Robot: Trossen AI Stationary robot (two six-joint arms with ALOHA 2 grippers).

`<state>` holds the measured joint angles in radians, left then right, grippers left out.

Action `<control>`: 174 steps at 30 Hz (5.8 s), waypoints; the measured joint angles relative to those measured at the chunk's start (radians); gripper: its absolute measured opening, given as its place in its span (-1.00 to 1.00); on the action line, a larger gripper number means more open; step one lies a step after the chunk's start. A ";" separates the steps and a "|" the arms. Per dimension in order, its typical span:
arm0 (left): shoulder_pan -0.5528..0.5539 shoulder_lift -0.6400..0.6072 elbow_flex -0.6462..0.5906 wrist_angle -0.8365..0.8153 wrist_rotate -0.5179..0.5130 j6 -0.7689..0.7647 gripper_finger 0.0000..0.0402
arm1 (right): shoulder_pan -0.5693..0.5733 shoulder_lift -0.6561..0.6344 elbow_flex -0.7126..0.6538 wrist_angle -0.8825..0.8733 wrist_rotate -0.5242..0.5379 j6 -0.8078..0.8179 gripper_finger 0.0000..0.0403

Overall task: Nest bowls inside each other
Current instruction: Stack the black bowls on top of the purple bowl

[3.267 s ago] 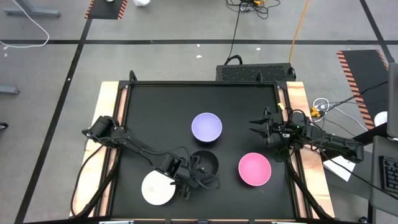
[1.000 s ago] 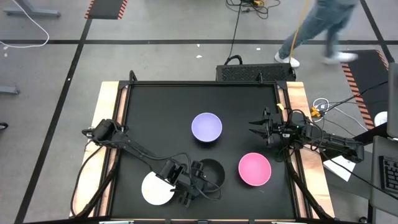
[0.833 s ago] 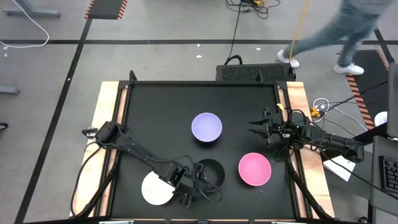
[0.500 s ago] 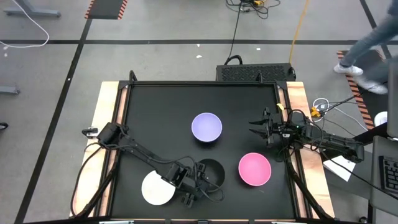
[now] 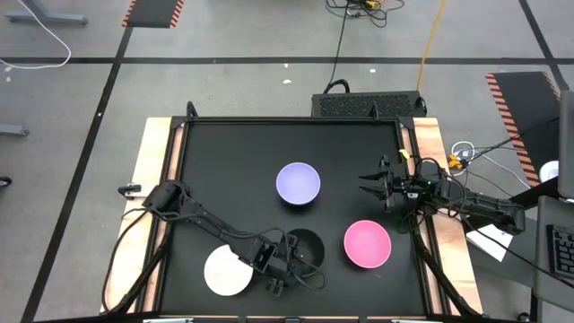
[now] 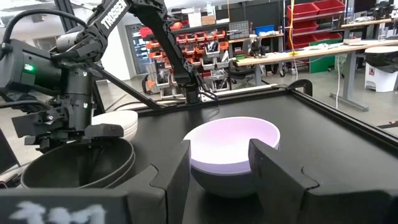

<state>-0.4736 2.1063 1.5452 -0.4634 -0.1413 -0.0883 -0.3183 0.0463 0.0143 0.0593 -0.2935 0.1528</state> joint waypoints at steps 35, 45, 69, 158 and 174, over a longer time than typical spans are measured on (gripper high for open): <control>-0.006 -0.086 0.000 0.029 -0.017 0.053 0.19 | 0.000 0.002 0.000 0.000 -0.001 0.000 -0.24; -0.010 -0.110 0.001 -0.010 0.010 0.041 0.19 | 0.000 0.010 0.000 0.000 -0.002 0.000 -0.24; 0.030 -0.101 -0.156 0.145 0.049 -0.022 0.06 | 0.001 0.011 0.000 0.000 -0.001 0.004 -0.24; 0.418 -0.103 0.097 -0.294 0.074 0.251 -0.85 | 0.001 0.011 0.000 0.000 -0.001 -0.001 -0.24; 0.399 -0.106 0.059 -0.284 0.177 0.212 -0.86 | 0.001 0.011 0.000 0.000 -0.001 -0.002 -0.24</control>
<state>-0.0746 1.9999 1.6043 -0.7470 0.0355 0.1241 -0.3176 0.0578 0.0143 0.0597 -0.2943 0.1505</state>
